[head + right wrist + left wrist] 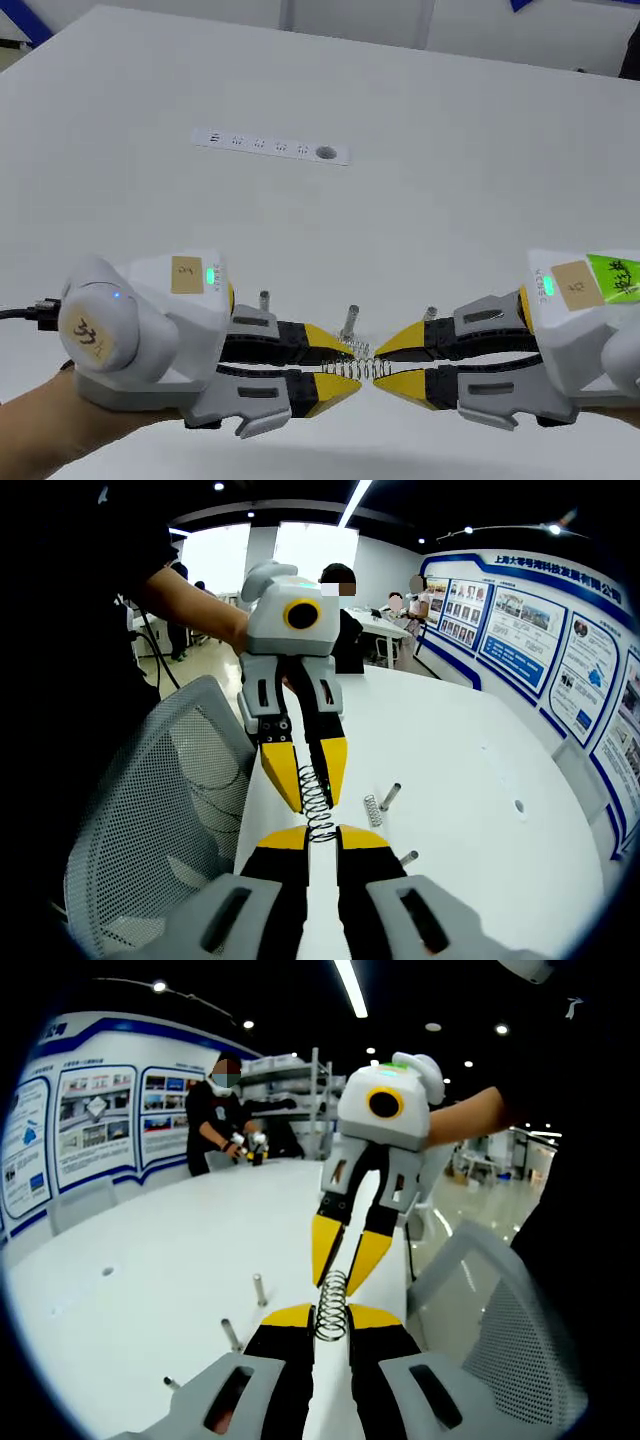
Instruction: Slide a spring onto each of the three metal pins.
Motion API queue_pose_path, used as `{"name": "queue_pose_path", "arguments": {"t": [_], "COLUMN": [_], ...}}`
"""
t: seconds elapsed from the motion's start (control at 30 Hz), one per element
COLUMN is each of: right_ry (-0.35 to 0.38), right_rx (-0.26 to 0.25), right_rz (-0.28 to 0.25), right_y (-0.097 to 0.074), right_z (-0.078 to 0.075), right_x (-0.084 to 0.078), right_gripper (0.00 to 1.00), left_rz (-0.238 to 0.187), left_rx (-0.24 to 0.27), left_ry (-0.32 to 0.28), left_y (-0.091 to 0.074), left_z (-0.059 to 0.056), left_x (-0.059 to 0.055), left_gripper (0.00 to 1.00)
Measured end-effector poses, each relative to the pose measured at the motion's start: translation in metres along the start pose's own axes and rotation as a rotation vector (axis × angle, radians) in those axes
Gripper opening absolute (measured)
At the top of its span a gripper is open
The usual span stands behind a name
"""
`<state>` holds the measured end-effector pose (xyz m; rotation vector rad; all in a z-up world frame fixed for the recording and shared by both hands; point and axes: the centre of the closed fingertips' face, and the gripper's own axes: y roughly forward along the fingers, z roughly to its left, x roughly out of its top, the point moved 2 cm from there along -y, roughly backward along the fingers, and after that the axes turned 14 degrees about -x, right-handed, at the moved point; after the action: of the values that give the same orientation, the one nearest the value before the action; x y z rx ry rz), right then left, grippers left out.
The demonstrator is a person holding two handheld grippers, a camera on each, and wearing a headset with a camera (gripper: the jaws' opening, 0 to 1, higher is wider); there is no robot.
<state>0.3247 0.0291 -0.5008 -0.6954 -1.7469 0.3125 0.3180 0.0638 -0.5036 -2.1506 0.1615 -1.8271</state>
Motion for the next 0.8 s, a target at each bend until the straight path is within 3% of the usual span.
{"name": "queue_pose_path", "arguments": {"t": [0.13, 0.33, 0.47, 0.53, 0.6, 0.8], "right_ry": [-0.019, -0.031, -0.047, -0.004, 0.004, 0.097], "right_rx": [0.011, 0.030, 0.025, 0.049, 0.034, 0.081], "right_rz": [0.008, -0.005, 0.016, -0.016, -0.021, -0.090], "right_y": [0.001, 0.001, 0.005, 0.004, 0.003, -0.004], "right_z": [0.002, 0.003, 0.004, 0.007, 0.003, 0.002], "right_x": [0.001, 0.001, -0.005, -0.001, -0.002, 0.011], "right_gripper": [0.10, 0.11, 0.16, 0.12, 0.11, 0.11], "left_rz": [0.027, 0.030, -0.010, 0.016, 0.014, 0.024], "left_rx": [-0.016, -0.032, -0.054, -0.046, -0.047, -0.047], "left_ry": [0.026, 0.036, 0.036, 0.053, 0.052, 0.071], "left_y": [0.000, -0.001, -0.001, 0.000, -0.001, -0.002], "left_z": [-0.002, -0.004, -0.007, -0.006, -0.005, -0.004], "left_x": [-0.001, 0.000, 0.008, 0.005, 0.006, 0.004], "left_gripper": [0.10, 0.09, 0.09, 0.09, 0.09, 0.10]}}
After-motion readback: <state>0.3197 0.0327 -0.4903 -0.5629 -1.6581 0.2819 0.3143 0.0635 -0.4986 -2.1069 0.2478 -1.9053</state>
